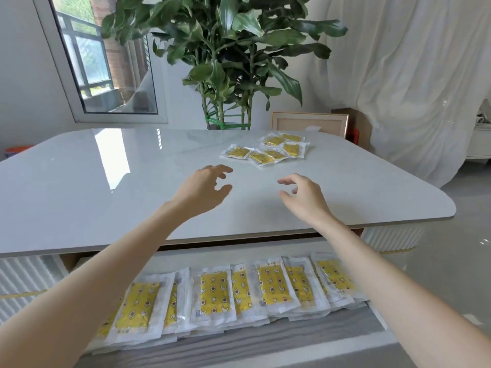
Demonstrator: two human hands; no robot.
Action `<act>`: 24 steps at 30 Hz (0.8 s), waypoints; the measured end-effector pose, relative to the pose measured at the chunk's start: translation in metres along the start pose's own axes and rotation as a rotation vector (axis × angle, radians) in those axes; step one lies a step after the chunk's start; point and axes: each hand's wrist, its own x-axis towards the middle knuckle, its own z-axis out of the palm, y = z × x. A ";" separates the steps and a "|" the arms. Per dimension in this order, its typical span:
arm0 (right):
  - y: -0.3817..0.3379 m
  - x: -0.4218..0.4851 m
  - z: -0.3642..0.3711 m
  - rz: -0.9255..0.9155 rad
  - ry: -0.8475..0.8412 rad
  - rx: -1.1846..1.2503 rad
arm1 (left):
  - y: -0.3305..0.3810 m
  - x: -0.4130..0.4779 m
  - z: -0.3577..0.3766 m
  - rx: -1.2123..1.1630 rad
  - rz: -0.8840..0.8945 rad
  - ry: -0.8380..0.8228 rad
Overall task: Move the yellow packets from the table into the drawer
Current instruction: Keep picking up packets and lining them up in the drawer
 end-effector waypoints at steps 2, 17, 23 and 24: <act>0.008 0.025 0.007 0.049 -0.001 -0.012 | -0.010 0.026 0.017 0.024 -0.030 -0.027; 0.072 0.187 0.057 0.132 -0.020 -0.168 | -0.051 0.180 0.107 0.166 -0.113 -0.069; 0.090 0.242 0.066 0.190 -0.009 -0.281 | -0.067 0.227 0.120 0.160 -0.127 -0.053; 0.093 0.248 0.068 0.205 -0.020 -0.298 | -0.068 0.233 0.122 0.160 -0.125 -0.068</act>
